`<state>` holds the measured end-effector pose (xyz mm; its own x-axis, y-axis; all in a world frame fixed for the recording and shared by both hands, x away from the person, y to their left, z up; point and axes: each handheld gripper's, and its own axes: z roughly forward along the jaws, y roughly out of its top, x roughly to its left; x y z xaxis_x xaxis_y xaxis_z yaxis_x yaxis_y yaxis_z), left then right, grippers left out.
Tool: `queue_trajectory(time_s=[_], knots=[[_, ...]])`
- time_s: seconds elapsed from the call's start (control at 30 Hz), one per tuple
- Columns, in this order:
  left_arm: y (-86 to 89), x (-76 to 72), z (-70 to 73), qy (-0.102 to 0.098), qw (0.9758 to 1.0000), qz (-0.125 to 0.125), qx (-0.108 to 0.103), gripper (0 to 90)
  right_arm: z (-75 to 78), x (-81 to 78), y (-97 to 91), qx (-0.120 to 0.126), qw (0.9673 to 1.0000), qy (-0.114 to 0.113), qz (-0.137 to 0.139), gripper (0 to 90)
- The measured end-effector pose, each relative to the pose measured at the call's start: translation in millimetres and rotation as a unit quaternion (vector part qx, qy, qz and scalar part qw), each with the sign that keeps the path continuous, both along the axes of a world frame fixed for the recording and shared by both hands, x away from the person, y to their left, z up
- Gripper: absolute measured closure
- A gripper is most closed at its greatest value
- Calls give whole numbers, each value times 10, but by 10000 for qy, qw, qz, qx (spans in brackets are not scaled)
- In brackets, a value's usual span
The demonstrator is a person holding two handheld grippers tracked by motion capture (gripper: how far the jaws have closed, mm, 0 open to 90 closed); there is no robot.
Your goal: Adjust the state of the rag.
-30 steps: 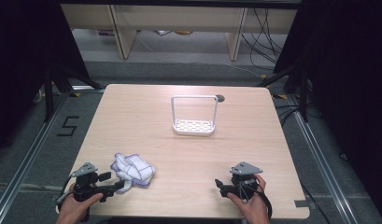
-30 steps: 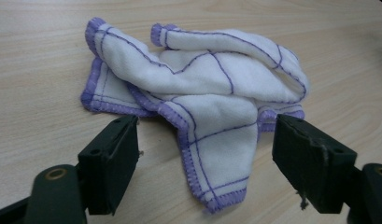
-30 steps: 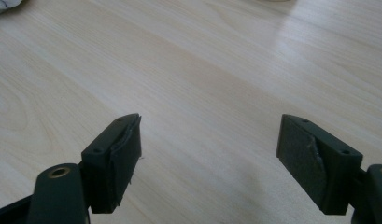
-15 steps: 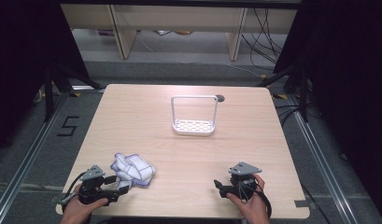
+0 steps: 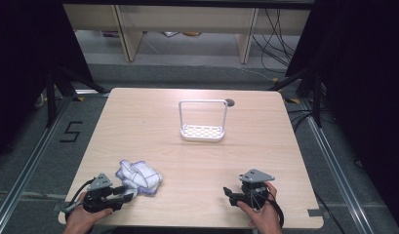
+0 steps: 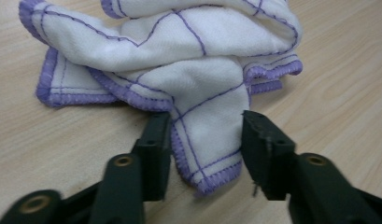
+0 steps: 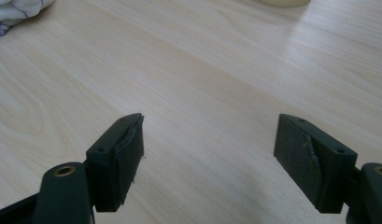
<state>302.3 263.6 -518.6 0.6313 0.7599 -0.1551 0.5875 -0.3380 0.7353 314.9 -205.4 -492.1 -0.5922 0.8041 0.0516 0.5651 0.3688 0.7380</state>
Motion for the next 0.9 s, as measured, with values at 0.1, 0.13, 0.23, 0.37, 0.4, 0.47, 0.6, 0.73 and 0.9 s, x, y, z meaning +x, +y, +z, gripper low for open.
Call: queue_trajectory(time_s=[0.1, 0.13, 0.23, 0.37, 0.4, 0.47, 0.6, 0.73, 0.9], knots=[[-2, -11, 10, -107, 9999, -107, -65, 717, -5, 1, 4, 8, 10000, -9, 9, 251], [-19, -17, 12, -169, 9997, -121, -162, 787, -1, 2, -2, 6, 10000, -8, 51, 251], [1, -8, 33, -200, 9995, -240, -87, 847, -10, 12, -7, 7, 10000, -61, 48, 251], [-17, -30, 114, -351, 9988, -204, -288, 856, -2, 7, -13, 98, 10000, 2, -3, 252], [-17, -30, 114, -351, 9988, -204, -288, 856, -2, 7, -13, 98, 10000, 2, -3, 252], [-14, -38, 150, -395, 9986, -197, -275, 856, -12, 20, -22, 83, 9999, -88, 18, 252], [-24, -49, 247, -529, 9975, -268, -396, 856, -2, 22, -14, 110, 9999, -9, 26, 258], [-31, -50, 431, -705, 9954, -376, -528, 859, -2, 27, -10, 158, 9999, 36, 37, 259], [-143, 50, 706, -1006, 9914, -528, -649, 861, 1, 32, -23, 144, 9999, 24, 82, 279]])
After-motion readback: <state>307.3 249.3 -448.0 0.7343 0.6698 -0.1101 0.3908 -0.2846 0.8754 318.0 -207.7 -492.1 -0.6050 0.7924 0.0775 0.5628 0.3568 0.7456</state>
